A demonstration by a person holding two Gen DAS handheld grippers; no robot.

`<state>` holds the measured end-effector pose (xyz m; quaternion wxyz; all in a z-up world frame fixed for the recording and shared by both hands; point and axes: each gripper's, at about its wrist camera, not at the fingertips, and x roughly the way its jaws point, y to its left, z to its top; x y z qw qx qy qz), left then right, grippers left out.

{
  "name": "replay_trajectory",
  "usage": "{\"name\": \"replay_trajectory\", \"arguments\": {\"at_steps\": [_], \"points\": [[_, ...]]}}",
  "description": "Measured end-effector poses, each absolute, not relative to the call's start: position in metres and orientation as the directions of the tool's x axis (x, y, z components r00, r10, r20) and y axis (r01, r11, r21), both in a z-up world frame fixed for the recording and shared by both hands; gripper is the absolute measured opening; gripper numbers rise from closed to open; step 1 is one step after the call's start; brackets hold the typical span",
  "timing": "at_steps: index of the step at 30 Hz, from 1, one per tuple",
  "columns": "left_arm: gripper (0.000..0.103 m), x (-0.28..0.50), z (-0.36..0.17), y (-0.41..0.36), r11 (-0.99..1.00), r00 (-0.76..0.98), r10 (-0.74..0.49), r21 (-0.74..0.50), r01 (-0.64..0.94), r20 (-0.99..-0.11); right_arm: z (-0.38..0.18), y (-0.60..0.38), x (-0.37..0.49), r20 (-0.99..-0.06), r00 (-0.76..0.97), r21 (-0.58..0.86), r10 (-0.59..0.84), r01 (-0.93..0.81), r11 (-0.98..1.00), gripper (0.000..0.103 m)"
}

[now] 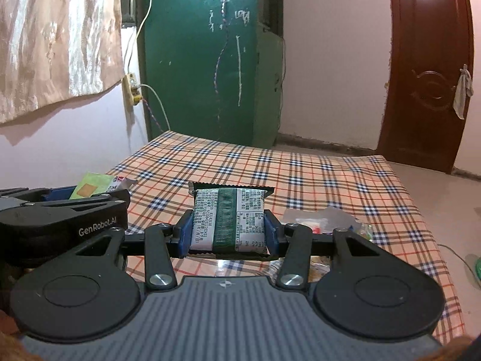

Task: Organize snacks
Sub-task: 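Carry both held snacks over the white box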

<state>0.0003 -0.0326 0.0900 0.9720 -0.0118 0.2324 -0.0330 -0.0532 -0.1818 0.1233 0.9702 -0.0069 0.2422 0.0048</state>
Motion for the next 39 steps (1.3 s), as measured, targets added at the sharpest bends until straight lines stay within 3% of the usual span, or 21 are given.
{"name": "replay_trajectory", "arguments": {"at_steps": [39], "points": [[0.047,-0.028,0.094,-0.102,0.966,0.854,-0.245,-0.042,0.255,-0.459,0.132,-0.251,-0.13,-0.414,0.899,0.01,-0.138,0.156,0.988,0.058]]}}
